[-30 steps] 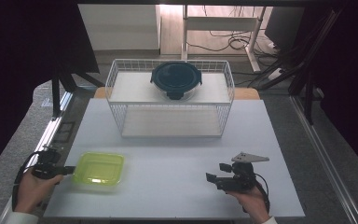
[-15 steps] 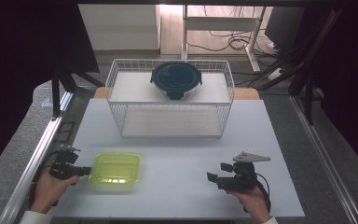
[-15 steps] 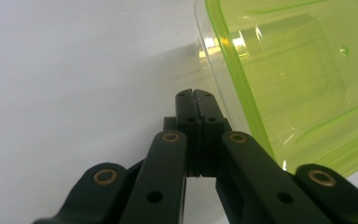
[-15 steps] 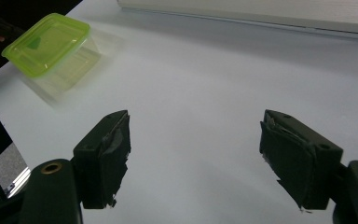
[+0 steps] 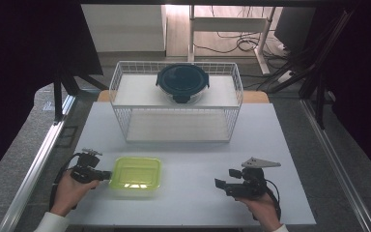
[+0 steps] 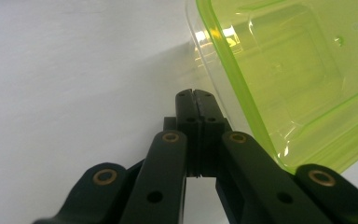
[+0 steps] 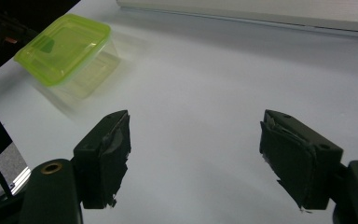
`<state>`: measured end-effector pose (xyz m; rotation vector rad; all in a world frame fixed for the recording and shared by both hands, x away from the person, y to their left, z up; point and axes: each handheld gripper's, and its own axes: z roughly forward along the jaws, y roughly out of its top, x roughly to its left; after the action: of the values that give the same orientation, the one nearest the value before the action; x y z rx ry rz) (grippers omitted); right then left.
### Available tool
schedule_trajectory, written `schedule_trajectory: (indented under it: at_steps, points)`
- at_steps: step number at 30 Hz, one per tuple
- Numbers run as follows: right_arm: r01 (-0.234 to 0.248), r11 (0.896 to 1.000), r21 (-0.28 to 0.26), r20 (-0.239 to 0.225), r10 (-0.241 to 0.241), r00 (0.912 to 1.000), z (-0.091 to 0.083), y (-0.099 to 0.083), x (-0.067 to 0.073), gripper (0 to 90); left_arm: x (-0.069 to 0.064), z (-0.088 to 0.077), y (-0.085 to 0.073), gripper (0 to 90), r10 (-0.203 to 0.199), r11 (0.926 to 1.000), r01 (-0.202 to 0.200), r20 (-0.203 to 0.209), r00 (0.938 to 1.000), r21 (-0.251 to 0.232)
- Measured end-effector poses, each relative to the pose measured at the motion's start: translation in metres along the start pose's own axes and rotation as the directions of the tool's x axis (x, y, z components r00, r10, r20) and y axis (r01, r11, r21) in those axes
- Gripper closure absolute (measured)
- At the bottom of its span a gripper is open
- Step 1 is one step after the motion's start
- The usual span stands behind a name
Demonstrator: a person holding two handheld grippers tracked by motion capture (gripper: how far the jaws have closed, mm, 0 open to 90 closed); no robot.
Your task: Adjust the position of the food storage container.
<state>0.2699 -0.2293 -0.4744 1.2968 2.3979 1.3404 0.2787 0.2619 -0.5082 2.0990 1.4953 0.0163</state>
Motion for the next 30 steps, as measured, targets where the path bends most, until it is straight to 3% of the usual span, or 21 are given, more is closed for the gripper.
schedule_trajectory:
  at_steps: [13, 15, 30]
  points:
    - [-0.002, 1.0, -0.001, -0.002, 0.002, 1.0, 0.0, 0.0, 0.0, 24.2, -0.031, 0.019, 0.019, 90.0, 0.058, 0.9983, -0.058, 0.052, 0.997, -0.002]
    - [-0.003, 1.0, 0.0, -0.002, 0.003, 1.0, -0.001, 0.0, 0.0, 24.2, -0.04, 0.024, 0.022, 90.0, 0.079, 0.9968, -0.08, 0.066, 0.9947, 0.004]
    - [-0.006, 1.0, -0.005, 0.0, 0.006, 1.0, -0.001, 0.001, -0.001, 24.2, -0.079, 0.045, 0.039, 90.0, 0.135, 0.9908, -0.135, 0.113, 0.9844, -0.004]
